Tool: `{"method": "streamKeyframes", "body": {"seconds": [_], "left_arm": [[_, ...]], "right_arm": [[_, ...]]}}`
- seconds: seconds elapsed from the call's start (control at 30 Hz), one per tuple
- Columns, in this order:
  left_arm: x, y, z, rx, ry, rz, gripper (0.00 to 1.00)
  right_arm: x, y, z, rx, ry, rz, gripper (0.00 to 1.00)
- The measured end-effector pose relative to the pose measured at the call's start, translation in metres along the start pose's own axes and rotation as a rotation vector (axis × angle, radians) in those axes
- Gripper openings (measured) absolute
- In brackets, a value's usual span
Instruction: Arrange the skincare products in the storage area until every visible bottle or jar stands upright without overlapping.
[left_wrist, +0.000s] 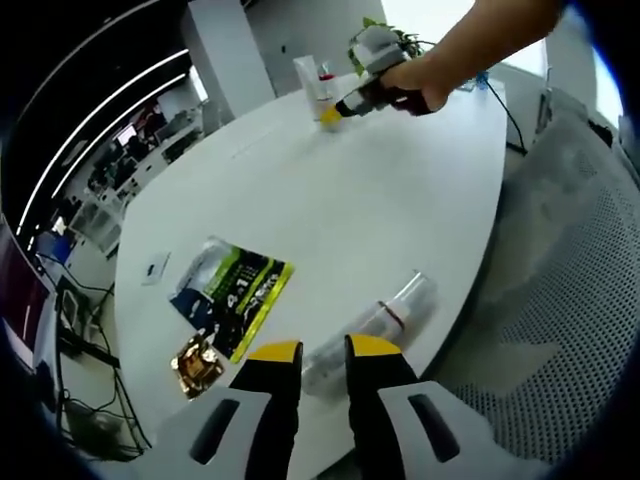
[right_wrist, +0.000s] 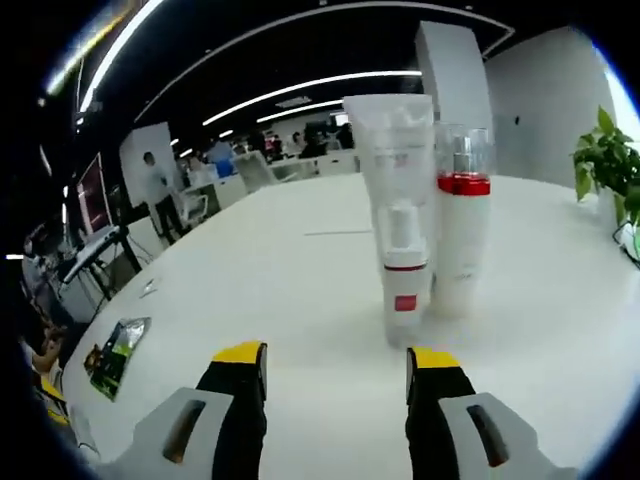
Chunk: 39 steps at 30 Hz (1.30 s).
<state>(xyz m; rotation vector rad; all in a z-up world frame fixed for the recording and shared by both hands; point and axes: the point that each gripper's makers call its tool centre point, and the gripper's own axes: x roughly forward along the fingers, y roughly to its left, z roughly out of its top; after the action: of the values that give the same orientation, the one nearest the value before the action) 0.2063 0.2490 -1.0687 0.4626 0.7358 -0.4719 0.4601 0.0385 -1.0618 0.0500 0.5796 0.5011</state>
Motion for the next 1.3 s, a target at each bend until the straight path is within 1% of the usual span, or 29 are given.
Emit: {"method": "streamKeyframes", "body": {"seconds": [0.03, 0.1, 0.17, 0.23, 0.27, 0.3, 0.33, 0.37, 0.4, 0.43, 0.47, 0.53, 0.57, 0.6, 0.67, 0.73, 0.77, 0.8, 0.83, 0.87, 0.9, 0.97, 1.03, 1.07, 1.13, 1.17, 1.2, 1.23, 1.3], "left_arm": [[0.0, 0.0, 0.0, 0.001, -0.002, 0.0, 0.14], [-0.001, 0.0, 0.002, 0.0, -0.008, 0.001, 0.14], [-0.001, 0.0, 0.003, 0.002, -0.013, 0.004, 0.13], [-0.002, 0.0, 0.003, 0.005, -0.014, 0.007, 0.13], [-0.002, 0.0, 0.003, 0.005, -0.011, 0.006, 0.13], [-0.001, -0.001, 0.003, 0.009, -0.01, 0.006, 0.13], [-0.002, -0.001, 0.003, 0.011, -0.01, 0.006, 0.13], [-0.002, -0.001, 0.003, 0.011, -0.011, 0.007, 0.13], [-0.003, -0.001, 0.005, 0.01, -0.017, 0.009, 0.13], [-0.003, 0.0, 0.005, 0.009, -0.021, 0.012, 0.13], [-0.003, 0.0, 0.006, 0.009, -0.026, 0.015, 0.13], [-0.004, 0.001, 0.006, 0.007, -0.028, 0.017, 0.13], [-0.004, 0.0, 0.007, 0.007, -0.029, 0.018, 0.13], [-0.004, 0.001, 0.007, 0.009, -0.03, 0.019, 0.13], [-0.004, 0.001, 0.007, 0.01, -0.032, 0.021, 0.12], [-0.005, 0.002, 0.008, 0.008, -0.037, 0.022, 0.12], [-0.005, 0.002, 0.008, 0.009, -0.038, 0.022, 0.12], [-0.005, 0.002, 0.008, 0.01, -0.04, 0.022, 0.12], [-0.005, 0.002, 0.009, 0.009, -0.041, 0.022, 0.12], [-0.005, 0.002, 0.009, 0.008, -0.044, 0.023, 0.12], [-0.005, 0.001, 0.009, 0.011, -0.046, 0.023, 0.12], [-0.005, 0.0, 0.009, 0.016, -0.042, 0.018, 0.12], [-0.005, -0.001, 0.009, 0.026, -0.041, 0.016, 0.11], [-0.006, -0.001, 0.01, 0.024, -0.046, 0.016, 0.1], [-0.006, -0.001, 0.01, 0.021, -0.047, 0.015, 0.1], [-0.006, -0.001, 0.01, 0.023, -0.047, 0.015, 0.09], [-0.006, -0.001, 0.01, 0.025, -0.049, 0.015, 0.09], [-0.006, -0.001, 0.011, 0.025, -0.051, 0.014, 0.09], [-0.006, -0.001, 0.012, 0.024, -0.055, 0.015, 0.09]], "right_arm": [[-0.001, 0.007, -0.003, -0.008, 0.013, 0.009, 0.54], [-0.002, 0.029, -0.009, -0.011, 0.051, 0.053, 0.55], [0.0, 0.044, -0.012, 0.012, 0.072, 0.081, 0.54], [0.003, 0.071, -0.015, 0.053, 0.121, 0.138, 0.52], [0.005, 0.081, -0.015, 0.063, 0.135, 0.168, 0.48], [0.006, 0.092, -0.017, 0.073, 0.159, 0.205, 0.39], [0.007, 0.106, -0.017, 0.098, 0.189, 0.231, 0.32], [0.009, 0.112, -0.016, 0.088, 0.199, 0.238, 0.28], [0.013, 0.122, -0.012, 0.077, 0.202, 0.24, 0.3], [0.016, 0.129, -0.011, 0.073, 0.205, 0.244, 0.35], [0.02, 0.143, -0.011, 0.062, 0.229, 0.265, 0.44], [0.024, 0.16, -0.015, 0.047, 0.282, 0.295, 0.55], [0.027, 0.169, -0.017, 0.036, 0.314, 0.297, 0.56], [0.03, 0.176, -0.019, 0.03, 0.334, 0.305, 0.56], [0.038, 0.193, -0.017, 0.043, 0.339, 0.302, 0.57], [0.044, 0.207, -0.018, 0.075, 0.366, 0.299, 0.65], [0.048, 0.218, -0.023, 0.078, 0.4, 0.297, 0.72], [0.053, 0.226, -0.026, 0.082, 0.422, 0.312, 0.76], [0.057, 0.231, -0.028, 0.074, 0.431, 0.299, 0.78], [0.061, 0.24, -0.031, 0.081, 0.441, 0.292, 0.8], [0.064, 0.247, -0.034, 0.104, 0.455, 0.278, 0.8], [0.069, 0.254, -0.04, 0.105, 0.481, 0.257, 0.81], [0.071, 0.257, -0.053, 0.058, 0.543, 0.214, 0.83], [0.073, 0.259, -0.058, 0.037, 0.558, 0.19, 0.86], [0.077, 0.264, -0.062, 0.039, 0.576, 0.163, 0.9], [0.08, 0.267, -0.062, 0.036, 0.57, 0.163, 0.92], [0.082, 0.266, -0.061, 0.028, 0.564, 0.143, 0.93], [0.085, 0.271, -0.062, 0.017, 0.567, 0.144, 0.93], [0.087, 0.272, -0.064, -0.028, 0.587, 0.128, 0.96]]}}
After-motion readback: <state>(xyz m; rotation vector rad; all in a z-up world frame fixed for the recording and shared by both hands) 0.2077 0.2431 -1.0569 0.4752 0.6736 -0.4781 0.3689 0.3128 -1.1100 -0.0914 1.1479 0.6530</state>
